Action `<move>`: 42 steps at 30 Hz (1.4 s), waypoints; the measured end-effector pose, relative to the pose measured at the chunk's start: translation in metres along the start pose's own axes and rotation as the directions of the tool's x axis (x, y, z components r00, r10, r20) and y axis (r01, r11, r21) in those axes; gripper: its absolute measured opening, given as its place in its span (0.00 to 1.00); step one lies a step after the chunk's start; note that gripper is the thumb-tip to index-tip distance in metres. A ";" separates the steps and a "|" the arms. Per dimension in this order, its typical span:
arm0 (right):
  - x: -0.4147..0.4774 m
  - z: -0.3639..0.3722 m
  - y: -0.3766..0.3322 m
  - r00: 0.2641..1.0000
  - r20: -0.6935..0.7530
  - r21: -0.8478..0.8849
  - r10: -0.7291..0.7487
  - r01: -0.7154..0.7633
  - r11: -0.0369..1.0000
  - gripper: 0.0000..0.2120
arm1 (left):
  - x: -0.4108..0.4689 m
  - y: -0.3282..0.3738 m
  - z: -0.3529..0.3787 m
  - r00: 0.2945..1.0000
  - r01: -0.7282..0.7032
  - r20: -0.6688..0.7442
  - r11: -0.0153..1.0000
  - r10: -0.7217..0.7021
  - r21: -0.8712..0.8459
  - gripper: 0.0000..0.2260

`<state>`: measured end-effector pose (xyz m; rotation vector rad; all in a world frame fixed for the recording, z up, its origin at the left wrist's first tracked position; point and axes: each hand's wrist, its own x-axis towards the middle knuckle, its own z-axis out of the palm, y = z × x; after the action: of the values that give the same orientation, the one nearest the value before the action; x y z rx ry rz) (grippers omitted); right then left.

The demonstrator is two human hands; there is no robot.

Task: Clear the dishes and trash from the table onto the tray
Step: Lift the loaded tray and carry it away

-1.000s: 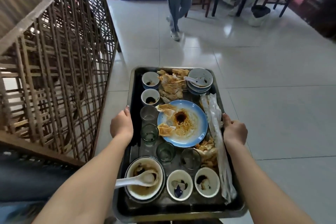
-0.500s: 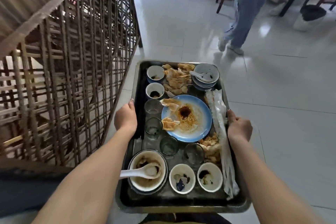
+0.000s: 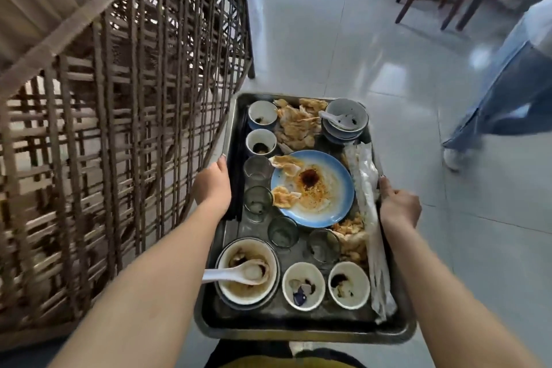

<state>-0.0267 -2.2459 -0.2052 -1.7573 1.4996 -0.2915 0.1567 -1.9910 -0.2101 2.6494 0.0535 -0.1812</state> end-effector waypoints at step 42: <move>0.518 0.183 -0.414 0.999 -0.012 0.001 -0.045 0.045 0.999 0.26 | 0.546 0.386 0.108 1.000 -0.013 -0.018 1.000 0.012 -0.023 0.23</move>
<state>0.5316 -2.6471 -0.2025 -1.7930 1.4694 -0.3270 0.7121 -2.3790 -0.2009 2.6275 0.0445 -0.1518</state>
